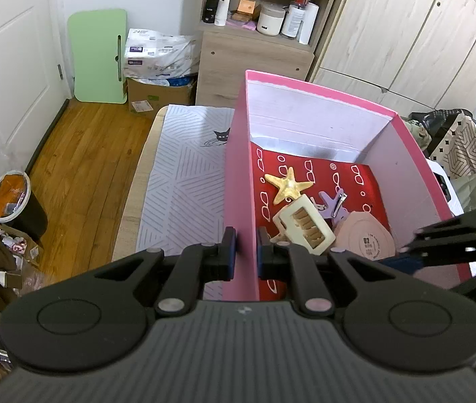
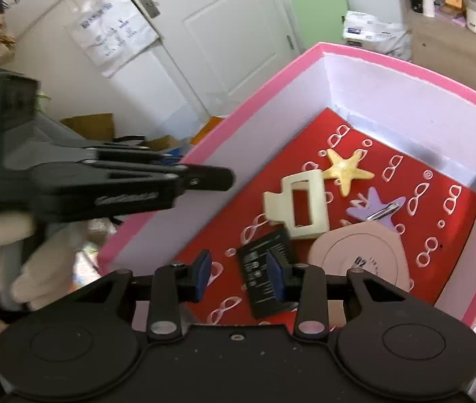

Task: Organize rigid objects
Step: 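Carry the black battery into the pink box and release it, then grasp the gold AA battery with the right gripper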

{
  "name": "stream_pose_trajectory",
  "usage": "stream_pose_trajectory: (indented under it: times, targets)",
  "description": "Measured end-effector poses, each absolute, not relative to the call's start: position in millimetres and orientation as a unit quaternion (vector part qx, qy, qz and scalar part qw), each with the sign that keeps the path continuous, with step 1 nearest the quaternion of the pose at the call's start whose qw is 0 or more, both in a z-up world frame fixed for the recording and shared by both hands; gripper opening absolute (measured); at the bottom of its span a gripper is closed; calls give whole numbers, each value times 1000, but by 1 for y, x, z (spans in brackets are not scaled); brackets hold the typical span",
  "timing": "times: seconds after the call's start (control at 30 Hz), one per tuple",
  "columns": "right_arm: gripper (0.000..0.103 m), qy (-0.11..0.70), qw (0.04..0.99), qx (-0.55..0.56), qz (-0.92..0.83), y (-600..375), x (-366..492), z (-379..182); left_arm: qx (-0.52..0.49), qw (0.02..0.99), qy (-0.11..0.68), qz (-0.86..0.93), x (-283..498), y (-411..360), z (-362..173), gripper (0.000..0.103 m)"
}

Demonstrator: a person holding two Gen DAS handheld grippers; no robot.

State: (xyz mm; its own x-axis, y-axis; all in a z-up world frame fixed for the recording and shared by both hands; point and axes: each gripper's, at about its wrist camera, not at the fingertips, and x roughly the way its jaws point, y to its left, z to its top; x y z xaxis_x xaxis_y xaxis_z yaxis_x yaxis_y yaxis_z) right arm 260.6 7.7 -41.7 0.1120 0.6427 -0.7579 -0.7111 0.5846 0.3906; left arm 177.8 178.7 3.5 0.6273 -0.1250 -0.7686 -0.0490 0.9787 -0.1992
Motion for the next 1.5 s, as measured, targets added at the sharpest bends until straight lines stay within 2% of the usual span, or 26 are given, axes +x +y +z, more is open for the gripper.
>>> stream_pose_trajectory:
  times: [0.47,0.7,0.97,1.23,1.33,1.47,1.5]
  targets:
    - [43,388,850,39,353,-104,209,13,-87,896,435,-18,178,175,3,10]
    - [45,414,872,65,254,-154,203,-21,-34,898,439,-17,179,161,4,10]
    - [47,443,877,55,181,-156,200,-81,33,893,448,-24,178,149,8,10]
    - [60,445,882,13,153,-140,205,-109,89,885,457,-33,178,139,8,10]
    - [68,432,889,-3,149,-131,202,-114,94,883,458,-34,178,138,8,10]
    - [68,414,900,-17,134,-123,203,-117,85,884,458,-36,177,141,8,10]
    - [66,411,902,-14,130,-122,203,-116,84,884,458,-36,177,141,8,10]
